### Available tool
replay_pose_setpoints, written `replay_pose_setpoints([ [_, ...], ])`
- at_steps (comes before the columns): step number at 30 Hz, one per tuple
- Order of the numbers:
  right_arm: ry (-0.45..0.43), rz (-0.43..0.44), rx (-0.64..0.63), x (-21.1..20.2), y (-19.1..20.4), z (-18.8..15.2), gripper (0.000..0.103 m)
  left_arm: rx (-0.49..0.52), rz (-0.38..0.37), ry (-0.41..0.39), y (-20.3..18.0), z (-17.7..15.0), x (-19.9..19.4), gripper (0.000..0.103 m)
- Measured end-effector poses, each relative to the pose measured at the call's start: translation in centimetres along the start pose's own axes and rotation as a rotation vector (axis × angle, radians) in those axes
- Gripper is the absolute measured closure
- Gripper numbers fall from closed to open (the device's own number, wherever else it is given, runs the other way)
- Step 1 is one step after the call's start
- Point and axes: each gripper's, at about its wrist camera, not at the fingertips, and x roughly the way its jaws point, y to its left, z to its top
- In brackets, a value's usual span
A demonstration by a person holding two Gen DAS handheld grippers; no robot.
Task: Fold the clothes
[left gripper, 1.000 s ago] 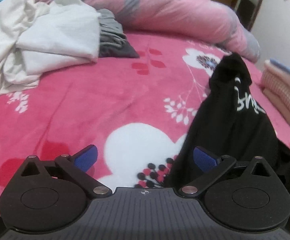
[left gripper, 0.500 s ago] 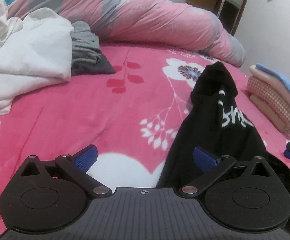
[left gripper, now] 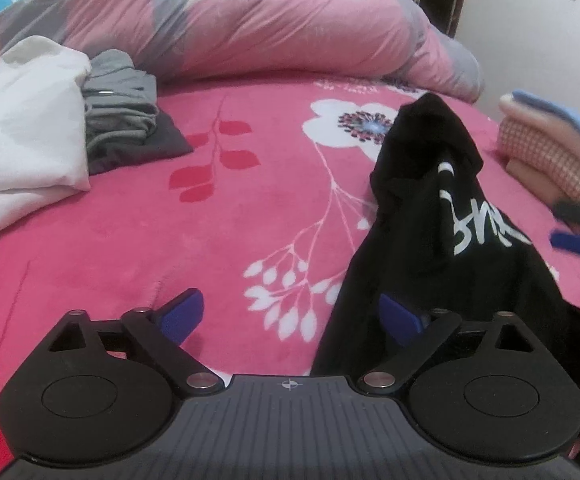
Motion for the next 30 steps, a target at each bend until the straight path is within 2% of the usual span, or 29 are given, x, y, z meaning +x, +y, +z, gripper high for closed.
replay_pose_setpoints([
  [2,0.005,-0.012,-0.039,1.4,0.6,0.8,0.031,0.020,-0.025,-0.001,-0.3,-0.1,0.2,0.023],
  [6,0.015,-0.036,-0.117,4.3,1.7,2.5,0.031,0.071,-0.060,-0.001,-1.0,-0.3,0.8,0.036],
  [7,0.018,-0.042,-0.136,5.0,2.0,2.9,0.031,0.077,-0.065,0.002,-1.0,-0.3,1.0,0.045],
  [8,0.020,-0.048,-0.156,5.7,2.3,3.3,0.032,0.079,-0.072,0.006,-1.0,-0.4,1.2,0.048],
  [11,0.028,-0.066,-0.214,7.9,3.2,4.6,0.032,0.083,-0.093,0.015,-1.0,-0.6,1.7,0.056],
  [16,0.041,-0.096,-0.312,11.5,4.6,6.7,0.032,0.049,-0.112,0.038,-0.5,-1.0,2.6,0.057],
  [17,0.041,-0.107,-0.335,12.1,4.9,7.0,0.039,0.048,-0.114,0.040,-0.4,-1.1,2.6,0.057],
  [18,0.032,-0.126,-0.357,12.3,4.9,6.8,0.058,0.050,-0.116,0.038,-0.4,-1.2,2.6,0.057],
  [20,0.019,-0.127,-0.334,11.8,4.3,6.7,0.085,0.056,-0.120,0.036,-0.4,-1.2,2.6,0.057],
  [21,0.011,-0.123,-0.319,11.5,3.9,6.6,0.091,0.060,-0.122,0.036,-0.4,-1.2,2.5,0.057],
  [26,-0.047,-0.011,-0.213,6.9,1.8,5.5,0.094,0.021,-0.171,0.037,0.2,-0.5,1.8,0.057],
  [27,-0.054,0.012,-0.193,6.0,1.5,5.3,0.094,0.018,-0.179,0.022,0.1,-0.2,1.4,0.057],
  [30,-0.075,0.102,-0.127,3.1,0.8,4.4,0.095,0.057,-0.182,-0.058,-0.8,0.9,0.1,0.048],
])
